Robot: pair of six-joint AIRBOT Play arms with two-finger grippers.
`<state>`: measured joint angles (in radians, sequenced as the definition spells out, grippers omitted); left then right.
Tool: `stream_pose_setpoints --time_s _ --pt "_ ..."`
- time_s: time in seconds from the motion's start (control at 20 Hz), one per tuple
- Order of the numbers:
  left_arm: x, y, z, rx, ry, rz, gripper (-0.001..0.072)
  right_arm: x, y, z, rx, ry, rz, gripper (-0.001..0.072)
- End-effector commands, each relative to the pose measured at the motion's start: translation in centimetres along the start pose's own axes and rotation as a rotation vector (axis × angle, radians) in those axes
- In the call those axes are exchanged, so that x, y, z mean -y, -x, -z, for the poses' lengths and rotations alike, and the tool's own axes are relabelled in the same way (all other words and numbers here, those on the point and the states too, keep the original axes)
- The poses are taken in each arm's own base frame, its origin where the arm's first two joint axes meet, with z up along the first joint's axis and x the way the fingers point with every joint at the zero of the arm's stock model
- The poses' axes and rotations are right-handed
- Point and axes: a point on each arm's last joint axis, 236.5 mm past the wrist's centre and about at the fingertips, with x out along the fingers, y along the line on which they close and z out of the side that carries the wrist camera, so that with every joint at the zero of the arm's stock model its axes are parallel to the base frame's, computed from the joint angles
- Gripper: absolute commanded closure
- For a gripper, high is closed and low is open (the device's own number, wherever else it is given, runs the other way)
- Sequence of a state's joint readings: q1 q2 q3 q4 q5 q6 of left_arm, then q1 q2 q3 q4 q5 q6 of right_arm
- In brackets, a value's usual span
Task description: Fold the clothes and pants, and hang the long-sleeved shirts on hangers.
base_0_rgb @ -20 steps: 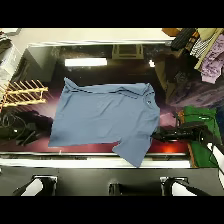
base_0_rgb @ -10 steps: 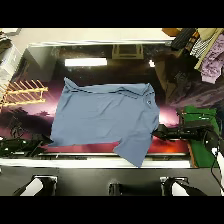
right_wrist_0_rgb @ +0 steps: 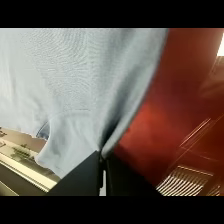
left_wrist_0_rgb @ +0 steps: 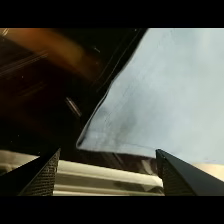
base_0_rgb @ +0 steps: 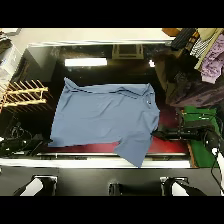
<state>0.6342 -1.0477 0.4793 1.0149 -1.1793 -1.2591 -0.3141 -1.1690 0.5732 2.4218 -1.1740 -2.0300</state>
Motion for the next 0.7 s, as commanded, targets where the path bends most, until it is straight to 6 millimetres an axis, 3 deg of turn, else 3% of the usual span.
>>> stream_pose_setpoints --time_s 0.0,0.25,0.3,0.35,0.4,0.45,0.65 --pt "0.3 -0.4 -0.5 0.009 0.013 0.024 0.0035 -0.2 0.0 0.1 -0.004 -0.011 -0.008 0.0685" --pt "1.1 -1.9 0.2 -0.053 0.009 0.056 0.0059 -0.5 0.0 0.3 -0.012 -0.014 -0.019 0.0686" --pt "1.2 -2.1 0.4 -0.067 0.001 0.055 0.0180 -0.6 0.0 0.4 -0.018 -0.014 -0.024 0.0687" --pt "1.3 -2.3 0.5 -0.072 -0.006 0.053 0.0354 -0.8 0.1 0.6 -0.023 -0.014 -0.029 0.0687" --pt "1.5 -2.3 0.5 -0.073 -0.011 0.054 0.0601 -1.0 0.2 0.5 -0.018 -0.011 -0.034 0.0688" --pt "1.6 -2.3 0.4 -0.069 -0.011 0.058 0.0693 -1.5 0.5 0.2 0.006 -0.002 -0.041 0.0690" --pt "5.0 -0.6 -1.9 0.016 -0.033 0.165 0.0694 -5.8 3.8 -3.0 0.167 0.088 -0.099 0.0691"
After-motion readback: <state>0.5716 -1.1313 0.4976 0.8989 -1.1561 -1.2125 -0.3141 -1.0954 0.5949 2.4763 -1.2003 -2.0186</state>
